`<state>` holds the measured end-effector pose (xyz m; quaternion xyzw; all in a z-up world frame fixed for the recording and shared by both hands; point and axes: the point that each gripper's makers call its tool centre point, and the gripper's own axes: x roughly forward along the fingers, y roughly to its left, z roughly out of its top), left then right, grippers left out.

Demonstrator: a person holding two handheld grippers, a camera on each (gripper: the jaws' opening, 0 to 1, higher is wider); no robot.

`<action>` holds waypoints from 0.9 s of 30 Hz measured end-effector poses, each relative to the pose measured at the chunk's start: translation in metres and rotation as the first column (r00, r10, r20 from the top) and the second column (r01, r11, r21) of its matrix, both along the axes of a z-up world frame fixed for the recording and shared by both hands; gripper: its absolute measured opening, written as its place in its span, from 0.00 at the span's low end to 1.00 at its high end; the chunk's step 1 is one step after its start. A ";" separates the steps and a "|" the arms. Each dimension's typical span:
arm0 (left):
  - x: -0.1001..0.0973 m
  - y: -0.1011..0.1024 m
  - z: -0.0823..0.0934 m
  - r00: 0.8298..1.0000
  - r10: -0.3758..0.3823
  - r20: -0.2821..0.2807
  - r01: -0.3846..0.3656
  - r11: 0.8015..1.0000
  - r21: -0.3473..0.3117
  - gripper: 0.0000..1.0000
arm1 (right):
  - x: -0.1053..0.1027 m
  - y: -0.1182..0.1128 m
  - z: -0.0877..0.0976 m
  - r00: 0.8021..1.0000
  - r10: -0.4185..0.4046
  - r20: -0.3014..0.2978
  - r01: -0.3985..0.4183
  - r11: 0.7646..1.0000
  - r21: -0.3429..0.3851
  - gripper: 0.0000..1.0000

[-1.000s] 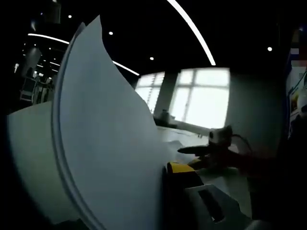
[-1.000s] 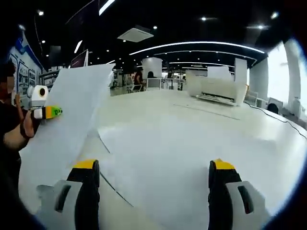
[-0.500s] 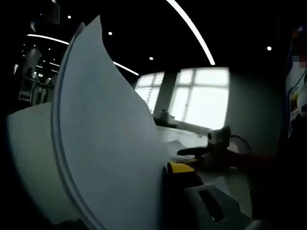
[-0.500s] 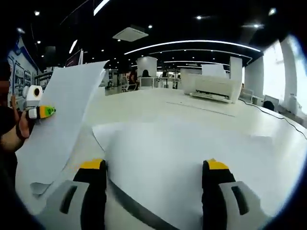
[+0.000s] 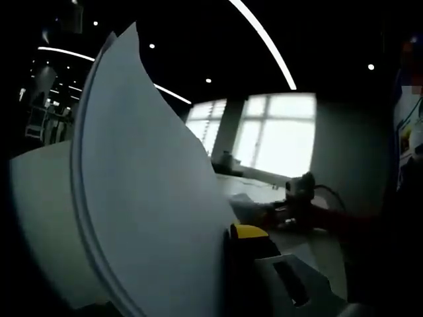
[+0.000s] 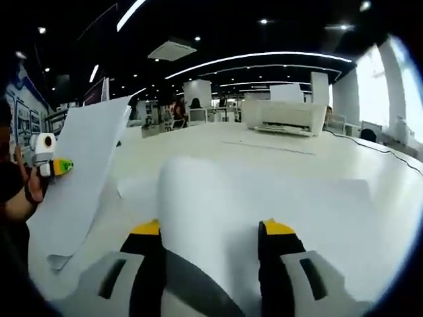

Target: Organize the stack of printing papers by aligning and flattening the scattered papers on the table

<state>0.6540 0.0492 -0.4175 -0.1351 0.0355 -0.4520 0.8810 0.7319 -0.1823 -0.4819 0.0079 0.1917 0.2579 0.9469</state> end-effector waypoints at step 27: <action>-0.002 -0.001 0.001 1.000 0.000 -0.001 0.000 1.000 -0.001 0.11 | -0.008 -0.002 0.001 1.000 -0.008 -0.028 0.009 1.000 0.030 0.14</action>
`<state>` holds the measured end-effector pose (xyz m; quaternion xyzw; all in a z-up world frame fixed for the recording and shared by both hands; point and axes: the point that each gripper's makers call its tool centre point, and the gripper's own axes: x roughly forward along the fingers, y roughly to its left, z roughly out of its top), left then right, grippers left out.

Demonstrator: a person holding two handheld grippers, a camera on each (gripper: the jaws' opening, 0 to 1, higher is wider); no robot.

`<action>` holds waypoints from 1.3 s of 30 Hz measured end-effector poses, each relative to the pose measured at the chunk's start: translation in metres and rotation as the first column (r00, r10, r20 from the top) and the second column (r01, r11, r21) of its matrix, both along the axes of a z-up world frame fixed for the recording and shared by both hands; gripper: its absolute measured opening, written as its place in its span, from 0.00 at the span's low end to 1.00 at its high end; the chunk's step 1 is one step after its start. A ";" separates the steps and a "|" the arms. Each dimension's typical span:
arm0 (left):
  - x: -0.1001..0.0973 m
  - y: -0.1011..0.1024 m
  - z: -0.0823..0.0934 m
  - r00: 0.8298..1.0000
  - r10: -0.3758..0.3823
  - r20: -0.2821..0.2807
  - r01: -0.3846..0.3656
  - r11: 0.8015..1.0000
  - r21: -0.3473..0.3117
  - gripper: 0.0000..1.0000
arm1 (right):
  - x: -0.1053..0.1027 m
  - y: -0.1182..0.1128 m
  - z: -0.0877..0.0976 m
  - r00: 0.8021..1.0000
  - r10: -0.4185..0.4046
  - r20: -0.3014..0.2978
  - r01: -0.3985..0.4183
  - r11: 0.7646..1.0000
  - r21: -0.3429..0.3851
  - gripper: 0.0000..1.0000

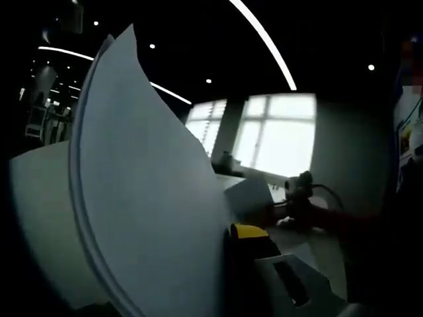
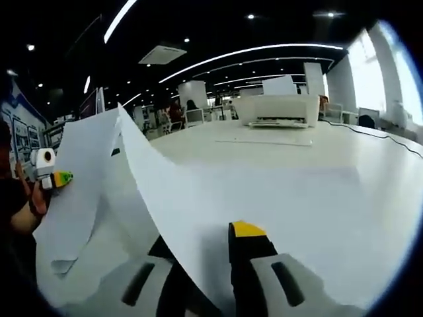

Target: Organize the stack of printing papers by aligning and flattening the scattered papers on the table

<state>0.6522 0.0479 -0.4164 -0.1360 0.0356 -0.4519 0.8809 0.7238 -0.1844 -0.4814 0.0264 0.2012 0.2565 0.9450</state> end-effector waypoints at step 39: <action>0.009 0.009 -0.003 1.000 -0.002 0.008 0.002 1.000 0.007 0.11 | 0.002 -0.006 0.004 0.999 -0.022 0.049 0.023 1.000 -0.014 0.00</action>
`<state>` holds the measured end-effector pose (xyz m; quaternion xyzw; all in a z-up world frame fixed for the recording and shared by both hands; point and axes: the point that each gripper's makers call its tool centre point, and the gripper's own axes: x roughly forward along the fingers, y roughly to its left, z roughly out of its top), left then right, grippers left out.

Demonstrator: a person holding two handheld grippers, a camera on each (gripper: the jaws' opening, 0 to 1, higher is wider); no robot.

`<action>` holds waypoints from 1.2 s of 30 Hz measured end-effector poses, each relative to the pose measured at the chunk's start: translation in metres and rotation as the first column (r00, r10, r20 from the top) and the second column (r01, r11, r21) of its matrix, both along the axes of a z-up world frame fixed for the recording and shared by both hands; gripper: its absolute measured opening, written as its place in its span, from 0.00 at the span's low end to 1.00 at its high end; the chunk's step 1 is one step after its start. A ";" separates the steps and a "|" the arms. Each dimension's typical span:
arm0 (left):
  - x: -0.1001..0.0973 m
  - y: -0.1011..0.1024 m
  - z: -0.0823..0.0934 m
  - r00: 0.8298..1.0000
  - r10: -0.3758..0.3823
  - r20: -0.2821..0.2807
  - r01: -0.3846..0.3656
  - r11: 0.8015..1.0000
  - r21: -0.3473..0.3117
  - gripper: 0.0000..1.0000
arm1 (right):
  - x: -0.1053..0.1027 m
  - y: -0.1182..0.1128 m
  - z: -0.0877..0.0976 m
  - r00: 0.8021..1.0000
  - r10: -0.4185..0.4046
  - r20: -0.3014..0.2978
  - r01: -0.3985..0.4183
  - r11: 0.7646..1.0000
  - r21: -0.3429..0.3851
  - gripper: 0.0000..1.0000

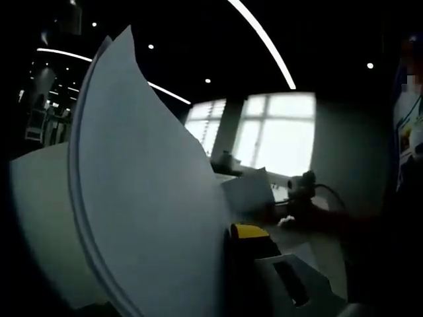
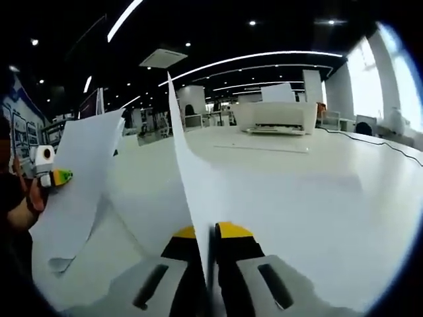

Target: Organize the stack of printing papers by aligning and flattening the scattered papers on the table

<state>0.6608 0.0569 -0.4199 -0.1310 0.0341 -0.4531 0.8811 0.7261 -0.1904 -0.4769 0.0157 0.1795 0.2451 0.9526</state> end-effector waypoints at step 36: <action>-0.011 -0.014 0.001 1.000 -0.007 0.002 0.007 1.000 0.024 0.12 | -0.008 -0.009 0.033 0.994 -0.044 0.101 0.036 0.996 0.080 0.00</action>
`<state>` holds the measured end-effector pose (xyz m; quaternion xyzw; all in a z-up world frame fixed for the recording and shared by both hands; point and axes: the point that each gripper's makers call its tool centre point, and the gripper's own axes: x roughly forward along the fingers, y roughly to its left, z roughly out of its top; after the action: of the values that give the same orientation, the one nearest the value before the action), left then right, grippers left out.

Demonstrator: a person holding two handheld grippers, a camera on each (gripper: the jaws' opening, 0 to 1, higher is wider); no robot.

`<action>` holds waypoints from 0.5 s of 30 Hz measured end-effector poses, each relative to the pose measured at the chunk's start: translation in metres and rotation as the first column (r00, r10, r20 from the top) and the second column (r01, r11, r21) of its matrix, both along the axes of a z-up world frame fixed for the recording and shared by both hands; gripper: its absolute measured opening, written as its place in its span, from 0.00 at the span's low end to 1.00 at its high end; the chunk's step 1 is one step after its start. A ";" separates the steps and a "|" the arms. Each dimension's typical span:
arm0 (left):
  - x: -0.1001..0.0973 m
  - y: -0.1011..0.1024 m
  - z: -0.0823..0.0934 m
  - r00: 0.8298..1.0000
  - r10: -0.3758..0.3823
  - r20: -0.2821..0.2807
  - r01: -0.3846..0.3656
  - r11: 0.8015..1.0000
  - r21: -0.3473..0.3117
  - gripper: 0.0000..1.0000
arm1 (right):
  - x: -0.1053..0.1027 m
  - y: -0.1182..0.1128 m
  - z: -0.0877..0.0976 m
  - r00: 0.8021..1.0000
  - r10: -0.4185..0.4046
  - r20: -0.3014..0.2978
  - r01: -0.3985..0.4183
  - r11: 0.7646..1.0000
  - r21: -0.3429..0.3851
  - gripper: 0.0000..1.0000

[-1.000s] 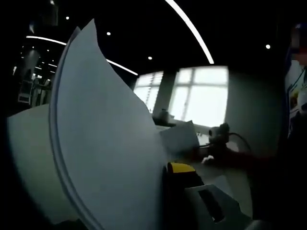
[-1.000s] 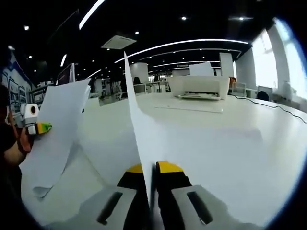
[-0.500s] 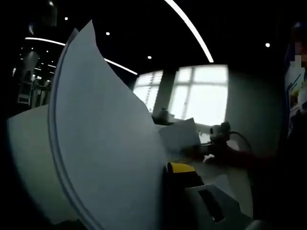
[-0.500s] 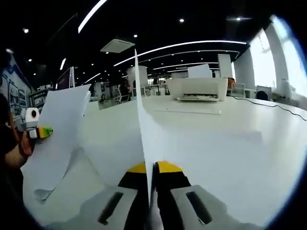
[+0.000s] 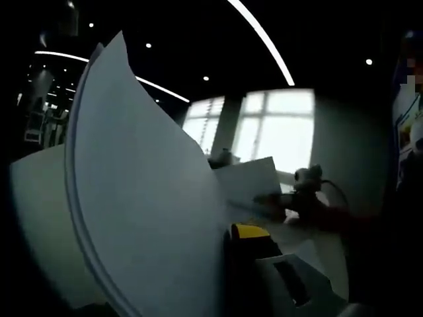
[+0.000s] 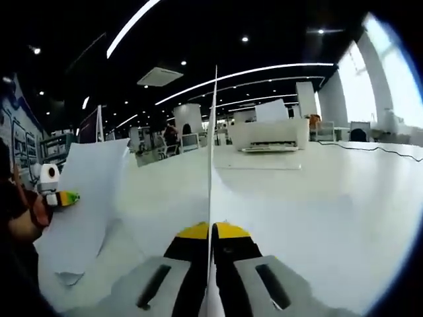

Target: Organize the stack of printing papers by aligning and flattening the scattered papers on the table

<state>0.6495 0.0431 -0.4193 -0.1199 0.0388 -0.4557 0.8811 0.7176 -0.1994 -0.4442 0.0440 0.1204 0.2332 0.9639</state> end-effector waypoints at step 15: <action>0.000 0.001 0.000 1.000 0.002 0.002 -0.002 1.000 -0.004 0.12 | -0.001 0.004 0.009 0.999 0.010 0.054 -0.007 0.998 -0.056 0.00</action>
<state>0.6500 0.0443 -0.4189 -0.1212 0.0372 -0.4550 0.8814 0.7163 -0.1953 -0.4349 0.0100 0.1011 0.2350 0.9667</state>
